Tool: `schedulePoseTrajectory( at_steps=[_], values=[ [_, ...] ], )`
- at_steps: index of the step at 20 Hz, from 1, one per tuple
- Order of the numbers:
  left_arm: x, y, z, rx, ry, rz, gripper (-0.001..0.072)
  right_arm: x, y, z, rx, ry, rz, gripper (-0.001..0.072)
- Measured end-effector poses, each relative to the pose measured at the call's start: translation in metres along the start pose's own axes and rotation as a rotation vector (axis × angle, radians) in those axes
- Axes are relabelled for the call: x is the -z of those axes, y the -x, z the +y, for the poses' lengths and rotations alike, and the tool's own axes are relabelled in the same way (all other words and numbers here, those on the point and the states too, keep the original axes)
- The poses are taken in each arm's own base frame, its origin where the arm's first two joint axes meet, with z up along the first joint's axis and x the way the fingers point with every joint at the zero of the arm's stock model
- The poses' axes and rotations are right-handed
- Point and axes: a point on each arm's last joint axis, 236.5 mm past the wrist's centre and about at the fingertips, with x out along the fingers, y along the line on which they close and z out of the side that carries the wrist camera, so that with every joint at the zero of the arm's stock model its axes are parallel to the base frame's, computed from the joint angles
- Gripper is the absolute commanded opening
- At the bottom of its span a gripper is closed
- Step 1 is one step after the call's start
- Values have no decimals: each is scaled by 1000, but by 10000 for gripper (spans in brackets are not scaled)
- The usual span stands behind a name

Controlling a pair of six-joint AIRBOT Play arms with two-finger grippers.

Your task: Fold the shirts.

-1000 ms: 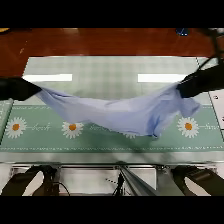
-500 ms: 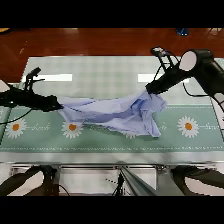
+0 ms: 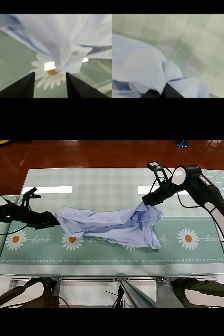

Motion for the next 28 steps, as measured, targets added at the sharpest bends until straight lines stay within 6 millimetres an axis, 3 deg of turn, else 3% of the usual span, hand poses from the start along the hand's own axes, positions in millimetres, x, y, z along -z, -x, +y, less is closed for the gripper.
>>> schedulePoseTrajectory(
  at_steps=[1,5,11,12,13,14,18,21,23,25,28],
  values=[
    [8,-3,3,7,17,21,534,0,0,0,0,0,2,29],
    [31,-27,0,58,60,70,536,1,-1,0,0,0,7,29],
    [16,-56,-33,120,27,-11,515,2,-1,0,1,0,9,29],
    [14,-60,-38,121,14,-18,410,2,-1,0,1,1,8,29],
    [14,-64,-44,124,1,-18,104,2,-1,-1,2,1,8,29],
    [13,-67,-47,123,-10,-20,24,2,-1,-1,2,1,8,29],
    [7,-62,-66,155,-50,-31,23,5,2,-3,15,8,18,29],
    [-15,-12,-106,264,-131,-119,23,4,27,-13,72,37,-13,29],
    [-40,52,-143,337,-219,-274,23,-3,63,-20,131,61,-89,29],
    [-57,133,-178,361,-330,-472,23,-17,118,-25,197,82,-223,28],
    [-55,247,-226,338,-458,-753,23,-44,239,-23,283,86,-550,27]
  ],
)
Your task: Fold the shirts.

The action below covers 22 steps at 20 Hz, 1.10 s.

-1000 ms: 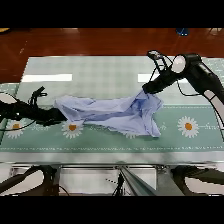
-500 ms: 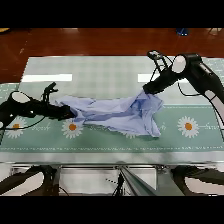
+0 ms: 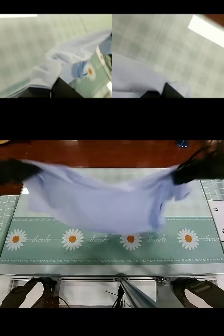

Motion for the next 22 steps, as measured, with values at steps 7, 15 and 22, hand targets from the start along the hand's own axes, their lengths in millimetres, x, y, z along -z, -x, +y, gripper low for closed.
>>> schedulePoseTrajectory(
  at_steps=[7,15,22],
  values=[
    [-73,110,-148,-9,-243,-364,23,-93,242,-61,199,-71,-576,27],
    [-29,138,-209,50,-110,-328,23,-50,262,-79,285,-11,-402,25],
    [17,98,-134,-40,111,-126,23,-7,126,-56,174,83,95,25]
  ],
)
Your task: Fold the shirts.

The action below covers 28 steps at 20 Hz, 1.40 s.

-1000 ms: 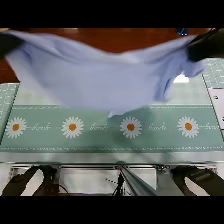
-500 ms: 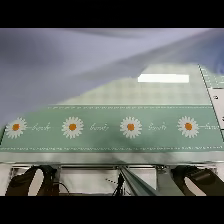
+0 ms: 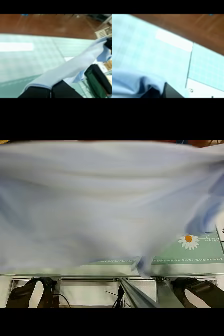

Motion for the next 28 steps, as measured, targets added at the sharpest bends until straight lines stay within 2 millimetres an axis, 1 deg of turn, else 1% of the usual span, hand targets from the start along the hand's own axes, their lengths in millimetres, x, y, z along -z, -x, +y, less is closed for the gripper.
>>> schedulePoseTrajectory(
  at_steps=[1,3,5,7,8,9,10,11,12,14,15,16,17,18,19,20,21,22,23,24,26,27,28],
  values=[
    [9,-10,27,-48,40,34,23,0,-26,10,-27,19,59,25],
    [34,-32,90,-148,136,106,23,1,-83,35,-90,59,170,25],
    [64,-55,153,-235,249,153,24,5,-139,62,-153,91,254,26],
    [92,-75,205,-301,345,170,24,13,-194,92,-225,117,329,27],
    [106,-84,232,-338,383,171,24,19,-217,105,-253,124,356,27],
    [118,-91,256,-373,412,169,24,24,-238,118,-279,129,380,27],
    [126,-97,277,-402,435,160,24,31,-259,129,-302,133,404,27],
    [135,-103,297,-433,450,155,24,37,-275,137,-316,138,422,27],
    [140,-107,314,-458,458,150,24,42,-290,145,-329,139,437,27],
    [150,-115,344,-506,466,144,24,49,-311,156,-345,138,449,34],
    [154,-118,356,-525,471,141,24,51,-318,159,-348,136,451,124],
    [160,-120,367,-544,478,149,26,51,-323,162,-350,129,445,276],
    [163,-122,378,-563,482,147,69,51,-327,161,-343,130,442,378],
    [167,-124,385,-577,487,150,220,51,-329,161,-339,128,438,398],
    [171,-126,389,-579,498,156,385,50,-329,160,-338,123,435,400],
    [171,-129,391,-575,506,154,524,46,-324,161,-346,113,427,416],
    [169,-130,392,-574,499,154,560,42,-317,159,-349,103,415,430],
    [163,-129,394,-575,476,147,560,37,-307,154,-348,95,405,430],
    [154,-126,397,-580,443,143,560,34,-297,143,-333,87,396,430],
    [148,-121,398,-586,410,157,560,31,-285,128,-309,73,389,430],
    [137,-100,408,-631,332,206,560,30,-261,97,-272,32,386,430],
    [139,-88,413,-658,313,243,560,34,-251,79,-247,2,393,430],
    [144,-74,419,-687,313,286,561,38,-243,60,-222,-33,401,430]
  ],
)
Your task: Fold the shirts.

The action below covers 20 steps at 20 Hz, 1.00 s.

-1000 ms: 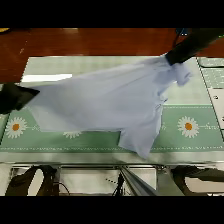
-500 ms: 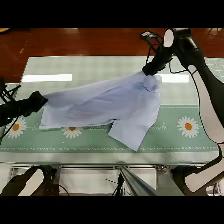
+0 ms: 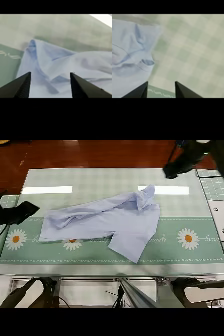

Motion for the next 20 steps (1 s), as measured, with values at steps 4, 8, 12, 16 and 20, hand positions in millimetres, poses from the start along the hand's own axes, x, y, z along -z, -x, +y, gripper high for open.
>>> schedulePoseTrajectory(
  at_steps=[4,8,12,16,20],
  values=[
    [46,1,39,-69,27,189,661,34,14,-53,-27,-180,21,430],
    [86,-7,64,-107,30,365,659,73,-4,-85,-130,-351,59,430],
    [113,-19,75,-94,24,492,658,98,-25,-103,-217,-466,47,429],
    [132,-29,74,-45,33,584,658,105,-35,-115,-246,-516,10,429],
    [136,-34,71,-18,47,606,646,100,-36,-116,-270,-525,-27,428]
  ],
)
